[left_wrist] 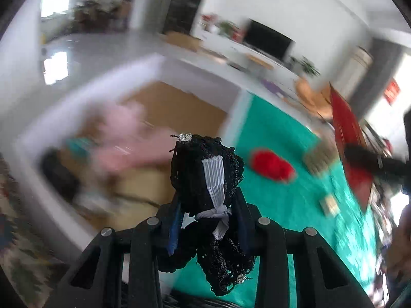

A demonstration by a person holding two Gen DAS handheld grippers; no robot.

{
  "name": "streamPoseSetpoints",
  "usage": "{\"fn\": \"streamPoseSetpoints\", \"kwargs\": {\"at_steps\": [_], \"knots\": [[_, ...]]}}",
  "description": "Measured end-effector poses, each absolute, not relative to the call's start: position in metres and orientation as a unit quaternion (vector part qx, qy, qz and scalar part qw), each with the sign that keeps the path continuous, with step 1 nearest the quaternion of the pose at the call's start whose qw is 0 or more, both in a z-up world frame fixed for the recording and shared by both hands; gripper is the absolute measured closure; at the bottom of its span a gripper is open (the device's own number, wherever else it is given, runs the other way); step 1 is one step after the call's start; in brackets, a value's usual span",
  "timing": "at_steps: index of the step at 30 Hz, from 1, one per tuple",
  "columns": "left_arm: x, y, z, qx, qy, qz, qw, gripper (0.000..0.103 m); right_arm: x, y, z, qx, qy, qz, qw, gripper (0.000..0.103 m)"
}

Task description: Organize soft objects

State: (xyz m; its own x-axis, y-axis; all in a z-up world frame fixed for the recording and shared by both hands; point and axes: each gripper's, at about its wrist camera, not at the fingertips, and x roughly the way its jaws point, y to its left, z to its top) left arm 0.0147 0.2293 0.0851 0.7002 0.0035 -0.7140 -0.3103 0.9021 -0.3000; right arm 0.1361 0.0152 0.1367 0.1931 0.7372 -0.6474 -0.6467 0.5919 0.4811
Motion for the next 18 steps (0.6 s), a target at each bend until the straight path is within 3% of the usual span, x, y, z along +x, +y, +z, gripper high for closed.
{"fn": "streamPoseSetpoints", "kwargs": {"at_steps": [2, 3, 5, 6, 7, 8, 13, 18], "knots": [[0.015, 0.263, 0.09, -0.201, 0.378, 0.119, 0.896, 0.065, 0.134, 0.052, 0.136, 0.044, 0.45, 0.465, 0.761, 0.087], [0.017, 0.28, 0.089, -0.199, 0.383, 0.146, 0.89, 0.059, 0.133, 0.073, 0.134, 0.04, 0.451, 0.473, 0.756, 0.087], [0.021, 0.308, 0.08, -0.199, 0.395, 0.195, 0.875, 0.027, 0.131, 0.115, 0.124, 0.029, 0.457, 0.483, 0.746, 0.077], [0.022, 0.32, 0.074, -0.204, 0.398, 0.213, 0.869, 0.007, 0.129, 0.131, 0.118, 0.023, 0.46, 0.484, 0.744, 0.065], [0.022, 0.328, 0.067, -0.205, 0.4, 0.228, 0.864, 0.006, 0.128, 0.148, 0.109, 0.016, 0.467, 0.482, 0.742, 0.033], [0.023, 0.333, 0.061, -0.206, 0.403, 0.236, 0.86, 0.006, 0.127, 0.155, 0.104, 0.014, 0.467, 0.476, 0.745, 0.03], [0.009, 0.317, 0.051, -0.217, 0.38, 0.234, 0.868, 0.006, 0.124, 0.143, 0.089, -0.012, 0.447, 0.461, 0.767, 0.031], [0.012, 0.263, 0.054, -0.215, 0.362, 0.155, 0.894, 0.006, 0.127, 0.07, 0.064, -0.064, 0.407, 0.395, 0.821, 0.031]]}}
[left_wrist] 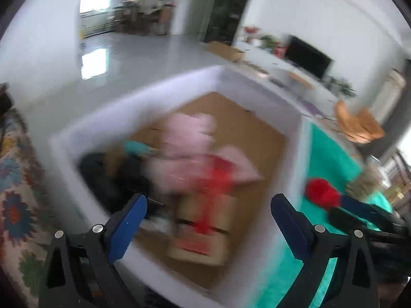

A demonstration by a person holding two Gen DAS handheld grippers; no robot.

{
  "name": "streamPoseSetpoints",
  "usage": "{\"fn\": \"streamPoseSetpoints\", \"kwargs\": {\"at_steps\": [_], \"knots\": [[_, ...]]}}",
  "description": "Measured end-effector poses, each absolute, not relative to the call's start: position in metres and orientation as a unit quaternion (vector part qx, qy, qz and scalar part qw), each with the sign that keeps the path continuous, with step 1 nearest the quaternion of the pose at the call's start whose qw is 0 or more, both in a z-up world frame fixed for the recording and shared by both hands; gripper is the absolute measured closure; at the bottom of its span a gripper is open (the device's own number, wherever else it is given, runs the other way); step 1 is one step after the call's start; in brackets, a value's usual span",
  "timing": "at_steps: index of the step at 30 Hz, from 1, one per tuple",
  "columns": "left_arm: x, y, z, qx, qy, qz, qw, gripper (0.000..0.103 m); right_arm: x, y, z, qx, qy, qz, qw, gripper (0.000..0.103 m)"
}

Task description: Organize soft objects

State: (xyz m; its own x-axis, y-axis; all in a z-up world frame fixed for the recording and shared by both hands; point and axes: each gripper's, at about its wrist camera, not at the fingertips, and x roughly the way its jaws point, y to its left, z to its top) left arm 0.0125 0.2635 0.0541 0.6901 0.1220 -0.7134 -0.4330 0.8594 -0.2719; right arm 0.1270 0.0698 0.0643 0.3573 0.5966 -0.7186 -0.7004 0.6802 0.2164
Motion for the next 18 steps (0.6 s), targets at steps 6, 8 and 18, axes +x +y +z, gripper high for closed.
{"fn": "streamPoseSetpoints", "kwargs": {"at_steps": [6, 8, 18], "knots": [[0.03, 0.135, 0.047, -0.183, 0.382, -0.003, 0.906, 0.005, 0.122, -0.071, 0.013, -0.122, 0.373, 0.254, 0.884, 0.031], [0.041, 0.092, 0.035, -0.166, 0.404, -0.046, 0.898, 0.005, 0.116, -0.123, -0.002, -0.125, 0.371, 0.199, 0.898, 0.031], [0.08, -0.029, -0.037, -0.036, 0.468, -0.085, 0.879, 0.005, 0.09, -0.31, -0.065, -0.051, 0.433, 0.01, 0.9, 0.031]]}}
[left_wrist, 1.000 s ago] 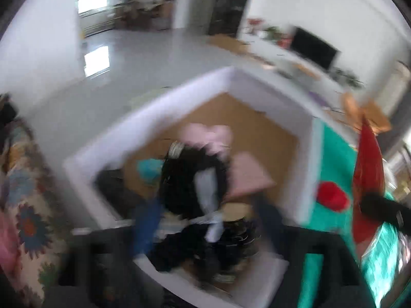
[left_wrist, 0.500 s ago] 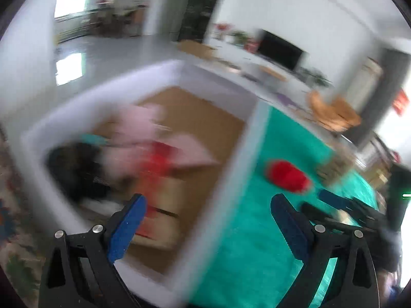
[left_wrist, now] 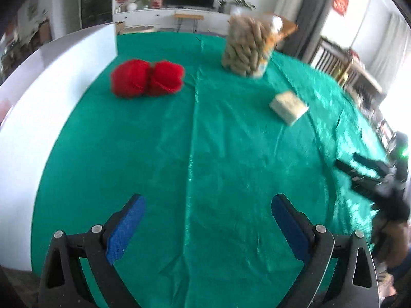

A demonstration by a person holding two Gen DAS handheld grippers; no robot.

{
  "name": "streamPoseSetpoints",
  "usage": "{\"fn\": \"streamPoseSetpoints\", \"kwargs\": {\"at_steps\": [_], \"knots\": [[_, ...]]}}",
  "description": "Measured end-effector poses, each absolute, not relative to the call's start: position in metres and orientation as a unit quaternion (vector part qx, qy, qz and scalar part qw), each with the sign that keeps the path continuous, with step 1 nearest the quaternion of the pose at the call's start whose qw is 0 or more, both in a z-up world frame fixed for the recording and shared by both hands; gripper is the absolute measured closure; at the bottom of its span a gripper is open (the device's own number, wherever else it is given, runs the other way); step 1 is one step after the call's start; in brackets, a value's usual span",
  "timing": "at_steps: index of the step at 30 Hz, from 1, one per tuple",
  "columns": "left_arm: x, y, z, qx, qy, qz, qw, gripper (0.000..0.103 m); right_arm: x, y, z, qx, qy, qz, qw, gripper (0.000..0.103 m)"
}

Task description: Organize soft objects

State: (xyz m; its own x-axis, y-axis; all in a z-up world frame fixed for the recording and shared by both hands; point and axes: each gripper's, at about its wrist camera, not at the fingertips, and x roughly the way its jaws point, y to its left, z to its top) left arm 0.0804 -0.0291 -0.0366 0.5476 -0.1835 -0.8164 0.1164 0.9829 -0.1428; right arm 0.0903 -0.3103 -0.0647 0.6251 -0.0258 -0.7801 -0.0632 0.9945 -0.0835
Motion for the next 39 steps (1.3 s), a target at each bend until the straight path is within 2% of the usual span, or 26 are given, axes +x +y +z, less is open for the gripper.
{"fn": "streamPoseSetpoints", "kwargs": {"at_steps": [5, 13, 19, 39], "knots": [[0.092, -0.043, -0.054, -0.016, 0.47, -0.079, 0.879, 0.005, 0.089, -0.334, -0.069, 0.005, 0.438, -0.006, 0.899, 0.03], [0.096, -0.034, -0.071, -0.026, 0.464, -0.052, 0.884, 0.005, 0.082, -0.331, -0.076, 0.004, 0.435, -0.002, 0.9, 0.022], [0.092, -0.047, -0.077, 0.025, 0.461, -0.041, 0.886, 0.0, 0.081, -0.331, -0.077, 0.005, 0.434, -0.003, 0.901, 0.022], [0.094, -0.031, -0.077, 0.001, 0.46, -0.006, 0.888, 0.0, 0.082, -0.331, -0.078, 0.006, 0.434, -0.003, 0.901, 0.021]]}}
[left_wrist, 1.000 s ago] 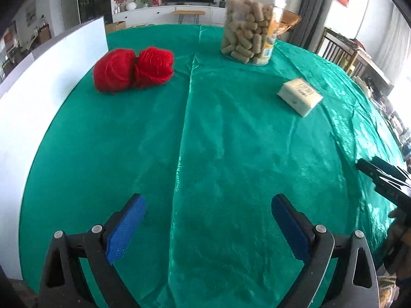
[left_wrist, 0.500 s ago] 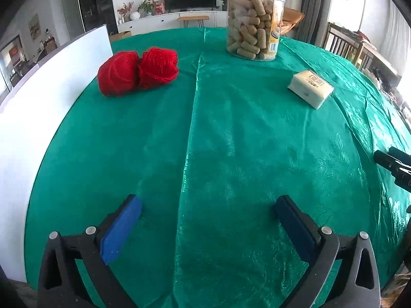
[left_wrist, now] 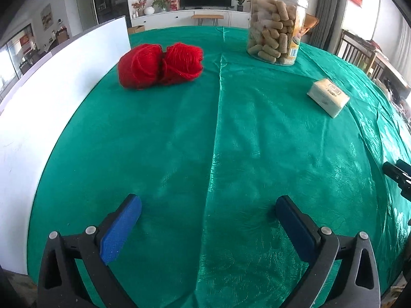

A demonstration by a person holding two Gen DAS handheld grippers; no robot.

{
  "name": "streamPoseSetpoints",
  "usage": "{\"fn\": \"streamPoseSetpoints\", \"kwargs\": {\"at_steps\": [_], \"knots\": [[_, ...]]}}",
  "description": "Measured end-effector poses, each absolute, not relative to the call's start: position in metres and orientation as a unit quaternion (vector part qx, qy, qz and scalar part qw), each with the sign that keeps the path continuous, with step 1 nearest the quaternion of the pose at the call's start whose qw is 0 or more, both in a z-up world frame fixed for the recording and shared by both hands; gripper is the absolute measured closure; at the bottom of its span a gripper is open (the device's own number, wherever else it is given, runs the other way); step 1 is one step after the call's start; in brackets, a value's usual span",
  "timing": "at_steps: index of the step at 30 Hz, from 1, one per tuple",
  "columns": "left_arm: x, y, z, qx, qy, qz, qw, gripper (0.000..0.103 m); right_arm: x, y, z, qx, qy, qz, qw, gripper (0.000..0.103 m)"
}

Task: Organize soft objects
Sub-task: 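Reach the right gripper to the beige tissue packet and grasp it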

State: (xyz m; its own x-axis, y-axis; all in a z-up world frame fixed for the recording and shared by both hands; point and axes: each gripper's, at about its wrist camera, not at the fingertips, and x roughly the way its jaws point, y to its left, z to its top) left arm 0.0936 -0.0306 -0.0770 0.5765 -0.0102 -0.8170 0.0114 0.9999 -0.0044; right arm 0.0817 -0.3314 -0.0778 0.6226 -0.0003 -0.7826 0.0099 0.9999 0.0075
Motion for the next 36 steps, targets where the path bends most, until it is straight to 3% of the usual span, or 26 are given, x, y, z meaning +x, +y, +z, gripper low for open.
{"fn": "streamPoseSetpoints", "kwargs": {"at_steps": [9, 16, 24, 27, 28, 36], "knots": [[0.091, -0.031, -0.077, 0.001, 0.455, -0.003, 0.891, 0.0, 0.113, -0.314, -0.063, 0.028, 0.476, 0.061, 0.877, 0.021], [0.092, -0.031, -0.077, 0.001, 0.454, -0.003, 0.891, 0.0, 0.18, -0.274, -0.058, 0.175, 0.485, 0.102, 0.851, 0.021], [0.091, -0.031, -0.077, 0.002, 0.454, -0.004, 0.891, 0.0, 0.245, -0.223, -0.065, 0.104, 0.485, 0.003, 0.868, 0.02], [0.092, -0.031, -0.077, 0.001, 0.454, -0.004, 0.891, 0.0, 0.236, -0.223, -0.064, 0.067, 0.471, -0.008, 0.88, 0.041], [0.092, -0.031, -0.077, 0.001, 0.454, -0.003, 0.891, 0.0, 0.231, -0.227, -0.064, 0.061, 0.468, -0.007, 0.882, 0.044], [0.092, -0.031, -0.077, 0.001, 0.453, -0.002, 0.892, 0.0, 0.207, -0.302, -0.066, 0.028, 0.441, -0.041, 0.896, 0.045]]}}
